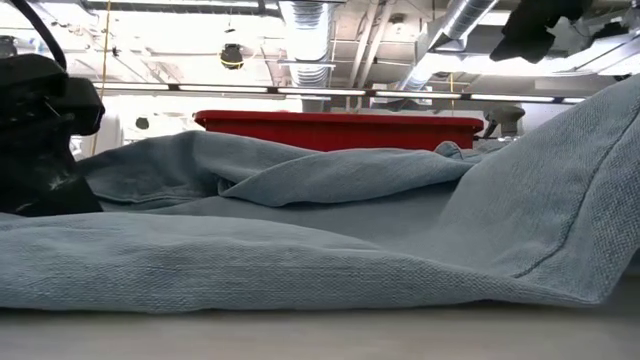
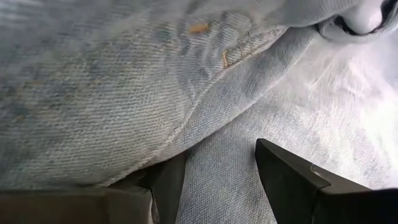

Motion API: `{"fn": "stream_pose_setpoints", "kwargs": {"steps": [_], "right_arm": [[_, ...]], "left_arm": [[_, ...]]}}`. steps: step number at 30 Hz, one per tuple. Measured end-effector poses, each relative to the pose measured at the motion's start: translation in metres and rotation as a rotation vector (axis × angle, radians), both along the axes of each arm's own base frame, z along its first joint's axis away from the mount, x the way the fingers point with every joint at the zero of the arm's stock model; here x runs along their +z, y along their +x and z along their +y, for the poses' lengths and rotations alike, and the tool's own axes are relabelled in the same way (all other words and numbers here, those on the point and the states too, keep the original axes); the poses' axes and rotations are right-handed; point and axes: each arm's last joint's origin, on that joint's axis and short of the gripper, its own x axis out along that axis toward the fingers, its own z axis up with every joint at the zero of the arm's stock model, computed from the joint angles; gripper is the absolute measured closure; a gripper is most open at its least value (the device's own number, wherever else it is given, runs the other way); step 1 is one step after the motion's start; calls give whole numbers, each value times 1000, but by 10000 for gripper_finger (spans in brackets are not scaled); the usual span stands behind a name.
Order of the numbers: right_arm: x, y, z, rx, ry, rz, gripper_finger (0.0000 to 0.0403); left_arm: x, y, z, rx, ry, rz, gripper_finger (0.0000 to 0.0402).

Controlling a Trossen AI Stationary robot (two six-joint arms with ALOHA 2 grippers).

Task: Fold Laundry from Bin
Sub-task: Fold the blue pants

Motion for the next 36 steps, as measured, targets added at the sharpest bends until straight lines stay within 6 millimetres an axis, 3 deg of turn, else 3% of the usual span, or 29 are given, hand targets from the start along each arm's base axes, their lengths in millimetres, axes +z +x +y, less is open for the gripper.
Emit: {"fn": "stream_pose_setpoints", "kwargs": {"steps": [20,28,32,36], "right_arm": [[2,3,-7,-63,-13,-23,188],[10,10,-6,-68,-14,-132,188],[0,16,-7,-39,-83,-45,188],[-20,36,-7,16,-127,76,188]], "left_arm": [[0,0,0,-72,92,14,212],[1,0,0,-71,92,13,212],[1,0,0,-76,95,15,212],[1,0,0,-81,91,19,212]]}}
